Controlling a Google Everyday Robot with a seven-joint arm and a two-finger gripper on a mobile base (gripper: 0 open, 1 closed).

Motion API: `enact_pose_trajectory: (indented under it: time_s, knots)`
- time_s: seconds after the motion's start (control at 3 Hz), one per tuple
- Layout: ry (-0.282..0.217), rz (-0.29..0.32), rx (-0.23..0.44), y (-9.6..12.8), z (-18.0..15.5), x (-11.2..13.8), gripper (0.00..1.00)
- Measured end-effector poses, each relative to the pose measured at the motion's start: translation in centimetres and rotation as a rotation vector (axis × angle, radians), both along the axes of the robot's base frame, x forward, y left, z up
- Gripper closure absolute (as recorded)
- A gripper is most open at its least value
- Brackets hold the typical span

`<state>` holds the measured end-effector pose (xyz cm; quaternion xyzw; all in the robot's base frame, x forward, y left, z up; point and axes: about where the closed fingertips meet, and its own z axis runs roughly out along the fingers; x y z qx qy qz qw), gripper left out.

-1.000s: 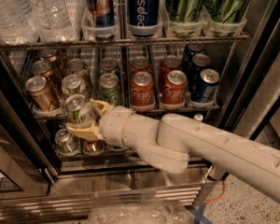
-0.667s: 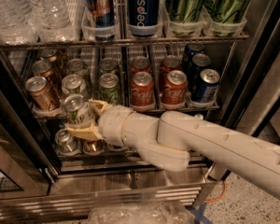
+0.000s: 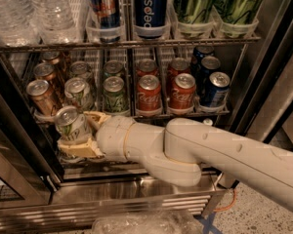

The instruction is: Pick 7up can from middle shelf of fridge

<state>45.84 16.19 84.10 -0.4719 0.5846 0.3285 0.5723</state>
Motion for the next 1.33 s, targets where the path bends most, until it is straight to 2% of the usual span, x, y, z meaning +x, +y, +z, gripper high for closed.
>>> enact_pose_trajectory:
  time_s: [0.33,0.67,1.33]
  knots:
    - [0.023,0.000,0.005,-0.4,0.1,-2.1,1.00]
    - [0.042,-0.051,0.040,-2.1,-0.2,-3.6,1.00]
    - [0.006,-0.180,0.044,-6.3,0.9,-6.4,1.00]
